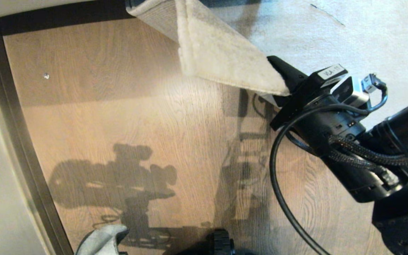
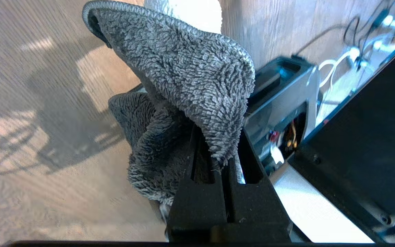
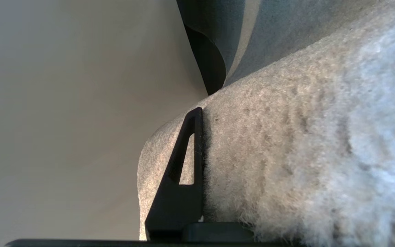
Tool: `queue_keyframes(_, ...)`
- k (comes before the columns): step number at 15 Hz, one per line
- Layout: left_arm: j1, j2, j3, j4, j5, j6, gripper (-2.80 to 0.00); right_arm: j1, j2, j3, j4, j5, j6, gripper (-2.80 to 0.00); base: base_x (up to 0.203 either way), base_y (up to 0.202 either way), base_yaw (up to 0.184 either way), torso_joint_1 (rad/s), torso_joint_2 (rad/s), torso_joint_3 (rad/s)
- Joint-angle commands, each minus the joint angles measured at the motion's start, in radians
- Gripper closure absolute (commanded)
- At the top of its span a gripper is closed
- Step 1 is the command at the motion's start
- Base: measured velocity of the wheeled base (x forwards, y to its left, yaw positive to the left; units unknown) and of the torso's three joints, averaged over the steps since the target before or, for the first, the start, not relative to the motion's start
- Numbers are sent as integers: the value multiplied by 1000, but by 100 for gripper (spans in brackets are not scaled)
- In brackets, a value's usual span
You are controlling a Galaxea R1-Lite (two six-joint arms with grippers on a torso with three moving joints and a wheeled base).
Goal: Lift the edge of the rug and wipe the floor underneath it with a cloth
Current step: Lay down the carpet
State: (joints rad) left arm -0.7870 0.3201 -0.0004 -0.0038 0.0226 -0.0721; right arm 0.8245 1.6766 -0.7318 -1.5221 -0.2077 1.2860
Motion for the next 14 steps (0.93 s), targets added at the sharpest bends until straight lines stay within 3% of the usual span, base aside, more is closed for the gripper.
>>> queue_keyframes(1, -1, 128, 0, -1, 0, -1, 0, 2, 3, -1, -44, -1, 7, 0, 0, 0, 0, 0, 0, 0)
queue_keyframes(3, 29, 260, 0, -1, 0, -1, 0, 2, 3, 2, -44, -1, 6, 0, 0, 0, 0, 0, 0, 0)
queue_keyframes(7, 315, 305, 0, -1, 0, -1, 0, 2, 0, 6, -44, -1, 3, 0, 0, 0, 0, 0, 0, 0)
queue_keyframes(12, 644, 198, 0, -1, 0, -1, 0, 2, -1, 9, -44, -2, 1, 0, 0, 0, 0, 0, 0, 0)
queue_keyframes(14, 707, 101, 0, -1, 0, -1, 0, 2, -3, 13, -44, -2, 2, 0, 0, 0, 0, 0, 0, 0)
